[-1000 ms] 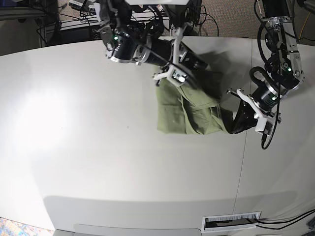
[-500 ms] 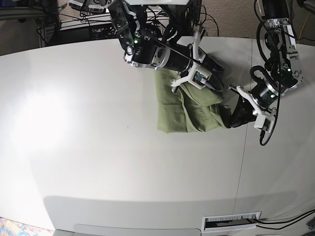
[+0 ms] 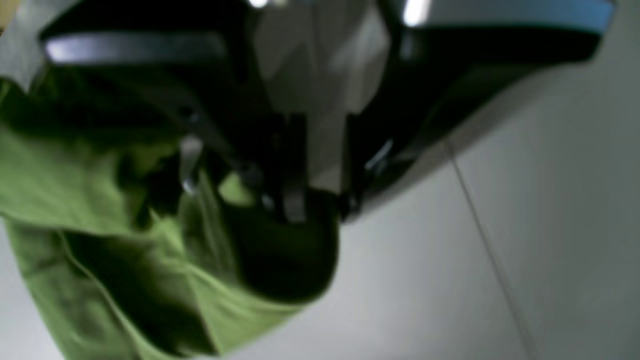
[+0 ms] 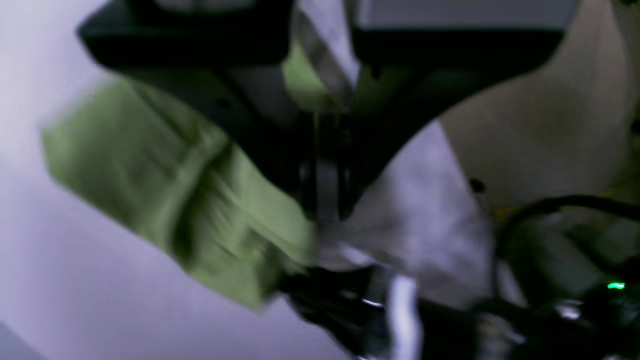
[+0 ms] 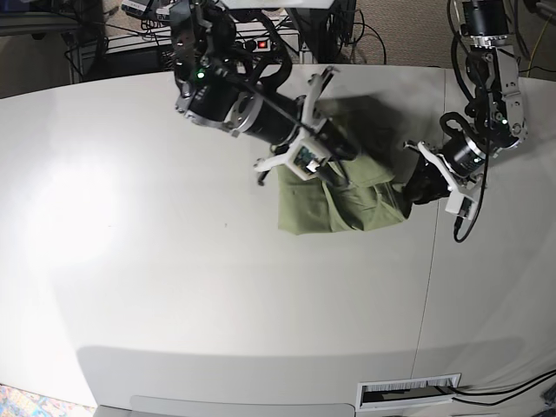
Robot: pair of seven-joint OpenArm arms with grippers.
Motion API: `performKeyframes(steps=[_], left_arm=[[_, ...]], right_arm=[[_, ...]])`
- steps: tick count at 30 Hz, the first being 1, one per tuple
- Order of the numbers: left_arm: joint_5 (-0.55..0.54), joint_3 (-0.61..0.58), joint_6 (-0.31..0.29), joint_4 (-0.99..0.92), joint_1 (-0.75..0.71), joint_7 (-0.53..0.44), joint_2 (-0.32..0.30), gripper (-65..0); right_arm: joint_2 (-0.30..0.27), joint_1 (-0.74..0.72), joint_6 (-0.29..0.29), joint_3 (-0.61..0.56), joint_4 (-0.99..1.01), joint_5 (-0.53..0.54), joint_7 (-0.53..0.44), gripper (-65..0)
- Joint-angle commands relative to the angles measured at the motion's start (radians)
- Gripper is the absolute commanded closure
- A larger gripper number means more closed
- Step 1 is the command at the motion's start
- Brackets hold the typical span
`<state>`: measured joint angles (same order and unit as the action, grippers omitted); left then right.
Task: Fold the T-shirt properly
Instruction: 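Lift the shirt bundle edge with both grippers and fold it over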
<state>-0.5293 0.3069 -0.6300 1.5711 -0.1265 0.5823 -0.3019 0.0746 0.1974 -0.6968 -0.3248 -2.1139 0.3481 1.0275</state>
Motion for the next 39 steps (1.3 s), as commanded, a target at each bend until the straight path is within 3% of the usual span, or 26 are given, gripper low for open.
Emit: performKeyframes(steps=[1,2,4,21,24,29,39], left_arm=[[-0.016,0.003,-0.003,0.013,0.013,-0.022,-0.011,-13.2],[-0.016,0.003,-0.003,0.013,0.013,-0.022,-0.011,-13.2],[-0.016,0.003,-0.003,0.013,0.013,-0.023,-0.011,-13.2],[-0.017,0.003,-0.003,0.013,0.010,-0.022,-0.009,-13.2],[-0.024,-0.003,-0.003,0.013,0.010,-0.023,-0.008,-13.2],[-0.023,-0.040,-0.003,0.013,0.010,-0.022,-0.009,-13.2],[0.016,-0.106,0.005,0.013,0.012,-0.024,-0.010,-13.2]], right_arm=[[0.000,-0.008,-0.001,0.021,-0.018,0.044,-0.033,-11.1],[-0.005,-0.008,-0.001,0.044,-0.018,0.055,-0.034,-15.5],[-0.008,0.000,-0.001,0.083,-0.018,0.072,-0.045,-18.2],[0.006,-0.083,-0.001,0.098,0.302,0.126,-0.159,-18.1],[0.011,-0.084,-0.001,0.057,0.349,0.125,-0.154,-17.1],[0.011,-0.084,-0.001,-0.038,0.417,0.097,-0.177,-10.2],[0.011,-0.084,-0.001,-0.209,0.416,0.105,-0.140,-10.2]])
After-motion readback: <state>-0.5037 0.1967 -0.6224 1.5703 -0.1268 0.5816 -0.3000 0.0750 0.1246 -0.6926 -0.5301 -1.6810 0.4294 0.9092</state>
